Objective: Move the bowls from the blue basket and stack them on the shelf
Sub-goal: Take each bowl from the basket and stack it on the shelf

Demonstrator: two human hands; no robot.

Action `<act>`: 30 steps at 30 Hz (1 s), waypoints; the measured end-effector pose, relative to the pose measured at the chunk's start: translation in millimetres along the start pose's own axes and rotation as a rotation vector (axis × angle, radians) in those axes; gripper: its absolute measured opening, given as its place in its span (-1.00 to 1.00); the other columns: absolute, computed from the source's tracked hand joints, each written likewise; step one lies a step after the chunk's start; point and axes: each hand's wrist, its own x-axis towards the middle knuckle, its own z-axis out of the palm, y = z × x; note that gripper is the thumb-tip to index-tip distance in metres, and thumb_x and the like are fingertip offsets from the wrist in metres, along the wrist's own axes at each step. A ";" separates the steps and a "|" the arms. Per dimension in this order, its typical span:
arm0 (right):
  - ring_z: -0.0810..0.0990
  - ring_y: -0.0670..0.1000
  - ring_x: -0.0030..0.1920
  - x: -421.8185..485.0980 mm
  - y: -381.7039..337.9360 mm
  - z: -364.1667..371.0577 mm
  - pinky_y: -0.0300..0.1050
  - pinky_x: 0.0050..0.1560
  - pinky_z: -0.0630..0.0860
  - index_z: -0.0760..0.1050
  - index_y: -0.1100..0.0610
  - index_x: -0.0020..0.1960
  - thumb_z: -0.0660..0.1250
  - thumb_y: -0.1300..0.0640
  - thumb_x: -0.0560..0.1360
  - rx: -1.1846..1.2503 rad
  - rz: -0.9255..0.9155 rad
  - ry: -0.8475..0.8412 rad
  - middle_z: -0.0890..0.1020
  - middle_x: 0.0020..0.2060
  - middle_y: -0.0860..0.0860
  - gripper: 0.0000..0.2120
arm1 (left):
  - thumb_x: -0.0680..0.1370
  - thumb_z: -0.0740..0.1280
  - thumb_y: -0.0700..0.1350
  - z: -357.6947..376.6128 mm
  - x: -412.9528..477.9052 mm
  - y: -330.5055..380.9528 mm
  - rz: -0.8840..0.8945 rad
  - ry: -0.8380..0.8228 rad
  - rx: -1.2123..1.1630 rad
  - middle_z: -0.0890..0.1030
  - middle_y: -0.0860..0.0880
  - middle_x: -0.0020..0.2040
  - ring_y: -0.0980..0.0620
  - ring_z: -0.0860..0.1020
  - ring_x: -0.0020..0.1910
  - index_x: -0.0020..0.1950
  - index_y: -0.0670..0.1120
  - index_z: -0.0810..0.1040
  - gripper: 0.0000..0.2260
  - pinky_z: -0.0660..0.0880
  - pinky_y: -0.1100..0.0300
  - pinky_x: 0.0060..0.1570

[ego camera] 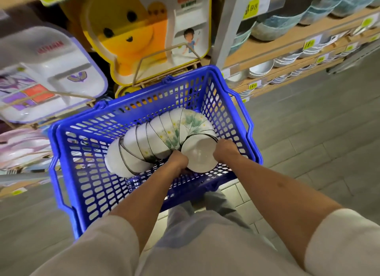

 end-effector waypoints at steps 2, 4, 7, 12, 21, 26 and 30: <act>0.54 0.20 0.25 -5.5 1.4 -3.0 -0.03 0.17 0.50 0.41 0.34 0.31 0.16 0.24 0.57 0.101 0.022 0.017 0.54 0.25 0.24 -0.65 | 0.56 0.16 -0.41 -1.1 -7.9 2.1 -0.012 -0.019 -0.037 0.52 -0.28 0.19 -0.32 0.57 0.07 0.35 -0.29 0.38 -0.65 0.61 -0.13 -0.25; 0.53 0.21 0.26 -11.0 3.4 -6.7 -0.02 0.19 0.48 0.39 0.36 0.32 0.17 0.25 0.56 0.193 0.037 0.039 0.54 0.26 0.26 -0.64 | 0.57 0.15 -0.42 -2.6 -14.5 3.3 -0.018 -0.034 -0.065 0.49 -0.25 0.16 -0.31 0.56 0.09 0.38 -0.26 0.35 -0.63 0.57 -0.01 -0.41; 0.50 0.22 0.29 -19.0 6.0 -14.4 0.01 0.23 0.45 0.35 0.34 0.36 0.18 0.21 0.57 0.280 0.021 0.019 0.49 0.30 0.27 -0.61 | 0.56 0.16 -0.42 -8.4 -26.0 3.6 -0.032 -0.029 -0.105 0.49 -0.23 0.11 -0.31 0.56 0.10 0.37 -0.29 0.36 -0.64 0.57 0.04 -0.43; 0.44 0.23 0.33 -29.1 11.3 -35.7 0.01 0.27 0.40 0.35 0.26 0.40 0.17 0.12 0.60 0.495 -0.053 -0.035 0.46 0.34 0.23 -0.59 | 0.56 0.18 -0.43 -29.2 -50.7 8.2 -0.021 -0.088 -0.203 0.51 -0.32 0.22 -0.28 0.61 0.00 0.39 -0.33 0.31 -0.61 0.63 -0.05 -0.19; 0.48 0.04 0.22 -73.0 14.5 -99.2 -0.25 0.03 0.48 0.38 -0.01 0.45 0.12 0.26 0.61 1.367 -0.426 -0.078 0.47 0.33 0.02 -0.55 | 0.56 0.17 -0.46 -87.3 -137.0 48.6 0.156 -0.182 -0.312 0.58 -0.40 0.09 -0.30 0.63 -0.06 0.33 -0.36 0.35 -0.66 0.64 -0.05 -0.20; 0.53 0.18 0.21 -111.4 7.9 -147.5 0.09 0.18 0.49 0.50 -0.01 0.34 0.14 0.23 0.53 1.619 -0.549 -0.073 0.58 0.24 0.12 -0.57 | 0.56 0.21 -0.40 -126.0 -202.1 75.8 0.229 -0.213 -0.345 0.63 -0.43 -0.03 -0.27 0.68 -0.13 0.23 -0.46 0.39 -0.74 0.66 0.04 -0.19; 0.62 0.10 -0.02 -146.7 2.3 -187.6 -0.03 -0.10 0.58 0.62 -0.05 0.09 0.15 0.18 0.52 1.812 -0.604 0.000 0.69 -0.06 0.04 -0.68 | 0.54 0.22 -0.33 -148.0 -250.7 95.5 0.395 -0.073 -0.333 0.66 -0.39 -0.17 -0.23 0.69 -0.23 0.06 -0.48 0.49 -0.79 0.65 0.14 -0.27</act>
